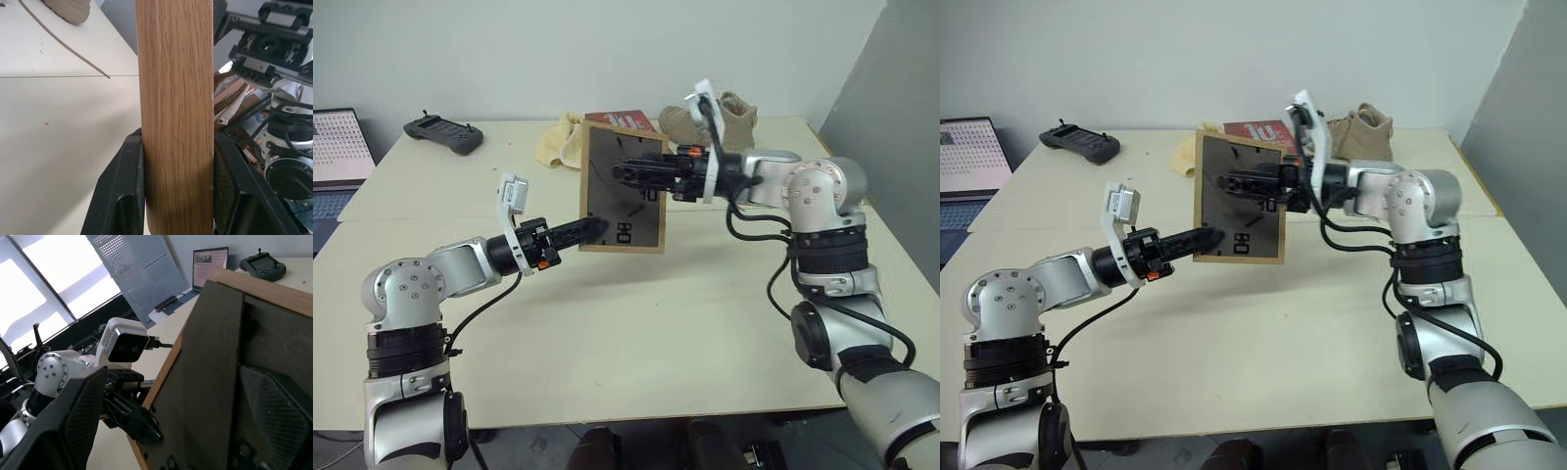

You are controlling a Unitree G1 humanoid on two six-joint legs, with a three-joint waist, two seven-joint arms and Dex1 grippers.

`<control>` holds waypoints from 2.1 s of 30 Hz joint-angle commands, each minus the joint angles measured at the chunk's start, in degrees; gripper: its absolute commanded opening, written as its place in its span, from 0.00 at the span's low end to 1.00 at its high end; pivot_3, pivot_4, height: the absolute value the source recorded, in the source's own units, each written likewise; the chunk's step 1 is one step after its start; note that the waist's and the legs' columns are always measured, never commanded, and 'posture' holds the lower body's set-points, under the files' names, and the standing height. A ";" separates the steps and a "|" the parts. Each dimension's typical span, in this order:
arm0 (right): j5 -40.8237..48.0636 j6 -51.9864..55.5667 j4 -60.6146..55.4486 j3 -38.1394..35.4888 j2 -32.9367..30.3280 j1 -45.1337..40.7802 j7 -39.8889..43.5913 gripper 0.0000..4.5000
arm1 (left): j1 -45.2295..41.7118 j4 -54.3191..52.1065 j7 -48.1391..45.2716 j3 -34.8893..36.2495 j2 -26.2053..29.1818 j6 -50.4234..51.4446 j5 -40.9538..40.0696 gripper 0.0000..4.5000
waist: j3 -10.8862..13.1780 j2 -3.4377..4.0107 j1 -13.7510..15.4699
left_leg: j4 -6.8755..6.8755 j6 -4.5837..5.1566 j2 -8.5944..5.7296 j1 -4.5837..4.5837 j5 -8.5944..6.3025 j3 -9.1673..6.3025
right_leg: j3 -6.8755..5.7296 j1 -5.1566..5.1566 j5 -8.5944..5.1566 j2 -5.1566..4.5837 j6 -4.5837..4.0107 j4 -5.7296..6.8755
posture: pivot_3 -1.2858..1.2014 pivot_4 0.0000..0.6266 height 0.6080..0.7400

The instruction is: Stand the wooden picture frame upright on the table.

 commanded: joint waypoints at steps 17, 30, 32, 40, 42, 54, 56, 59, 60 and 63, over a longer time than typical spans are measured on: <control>13.22 4.62 -7.38 -5.67 -5.38 3.93 10.80 0.99 | 0.44 -2.45 2.34 3.85 -0.22 -1.83 -2.81 0.31 | 0.00 0.00 -0.36 | -0.02 0.20 0.02 0.03 -0.11 -0.02 | -0.03 0.01 0.00 0.02 0.00 0.04 | 0.52 0.24 1.00; -35.82 -76.50 2.68 13.17 -26.44 22.96 10.28 0.99 | -2.38 5.57 11.29 7.31 -1.66 4.47 -8.07 0.31 | -0.02 -0.07 -0.18 | 0.03 0.25 0.03 0.05 -0.14 0.10 | -0.02 0.14 -0.01 0.03 0.05 -0.15 | 0.52 0.24 1.00; -45.38 -95.02 12.77 15.09 -24.49 20.38 -0.16 0.99 | -3.92 8.73 14.46 8.25 -2.73 7.42 -10.94 0.31 | 0.01 -0.09 -0.65 | 0.01 0.09 0.05 0.09 -0.05 0.19 | 0.01 0.12 0.00 0.03 0.06 -0.09 | 0.52 0.24 1.00; -79.37 -120.23 33.26 24.24 -18.98 8.10 -43.29 0.99 | -1.72 13.28 27.67 5.69 -2.94 14.79 -35.07 0.31 | 0.09 -0.32 -1.60 | 0.05 -0.28 0.23 0.19 0.16 0.75 | 0.54 -0.11 -0.03 0.13 0.04 0.20 | 0.52 0.24 1.00; -83.87 -122.11 34.95 26.14 -18.85 6.78 -49.34 0.99 | 0.03 11.72 30.67 3.42 -1.58 12.94 -40.91 0.31 | 0.06 -0.37 -1.47 | 0.05 -0.28 0.22 0.20 0.16 0.77 | 0.58 -0.10 -0.03 0.13 0.04 0.15 | 0.52 0.24 1.00; -94.56 -129.85 34.48 31.62 -19.74 4.05 -66.52 0.81 | 4.82 6.32 34.61 -0.83 0.18 6.21 -47.95 0.31 | 0.06 -0.38 -0.38 | 0.06 -0.28 0.08 0.28 0.16 0.85 | 0.76 -0.06 -0.02 0.10 0.04 0.25 | 0.52 0.24 1.00; -95.07 -130.06 34.62 31.86 -19.67 3.77 -67.14 0.69 | 5.01 5.90 34.29 -1.57 0.45 6.19 -47.95 0.31 | 0.06 -0.39 -0.39 | 0.05 -0.28 0.08 0.27 0.16 0.85 | 0.75 -0.06 -0.02 0.10 0.04 0.25 | 0.52 0.24 1.00; -95.75 -130.43 34.92 32.06 -19.57 3.56 -67.88 0.55 | 5.25 5.36 34.15 -2.45 0.65 5.95 -47.95 0.31 | 0.06 -0.39 -0.42 | 0.05 -0.28 0.09 0.28 0.16 0.85 | 0.76 -0.06 -0.02 0.11 0.04 0.26 | 0.52 0.24 1.00; -95.76 -130.73 34.71 32.01 -19.66 3.63 -68.04 0.47 | 5.29 5.33 34.22 -2.51 0.61 5.73 -47.95 0.31 | 0.05 -0.39 -0.44 | 0.05 -0.28 0.09 0.28 0.16 0.86 | 0.76 -0.06 -0.02 0.11 0.04 0.26 | 0.52 0.24 1.00; -95.81 -131.77 33.99 31.87 -20.12 3.77 -68.52 0.34 | 5.09 5.54 34.09 -2.88 0.86 5.44 -47.95 0.31 | 0.05 -0.39 -0.45 | 0.05 -0.28 0.09 0.29 0.16 0.87 | 0.77 -0.06 -0.02 0.11 0.04 0.27 | 0.52 0.24 1.00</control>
